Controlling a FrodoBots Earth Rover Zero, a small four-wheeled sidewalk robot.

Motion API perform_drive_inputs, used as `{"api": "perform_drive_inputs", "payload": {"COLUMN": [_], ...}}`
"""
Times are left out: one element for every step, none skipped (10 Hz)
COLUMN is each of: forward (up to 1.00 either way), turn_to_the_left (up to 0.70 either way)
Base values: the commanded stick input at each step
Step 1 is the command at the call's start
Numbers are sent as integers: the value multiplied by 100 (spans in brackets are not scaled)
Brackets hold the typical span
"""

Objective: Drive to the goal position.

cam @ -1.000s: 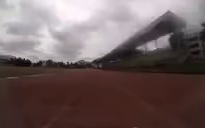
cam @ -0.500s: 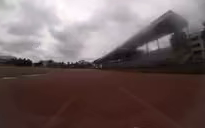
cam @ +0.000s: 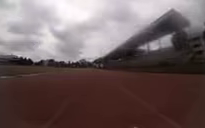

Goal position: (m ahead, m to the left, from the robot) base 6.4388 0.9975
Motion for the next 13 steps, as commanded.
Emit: {"api": "perform_drive_inputs", "payload": {"forward": [67,67,67,67,67,67,67,67,67,67,67,67,67], "turn_to_the_left": [0,0,0,0,0,0,0,0,0,0,0,0,0]}}
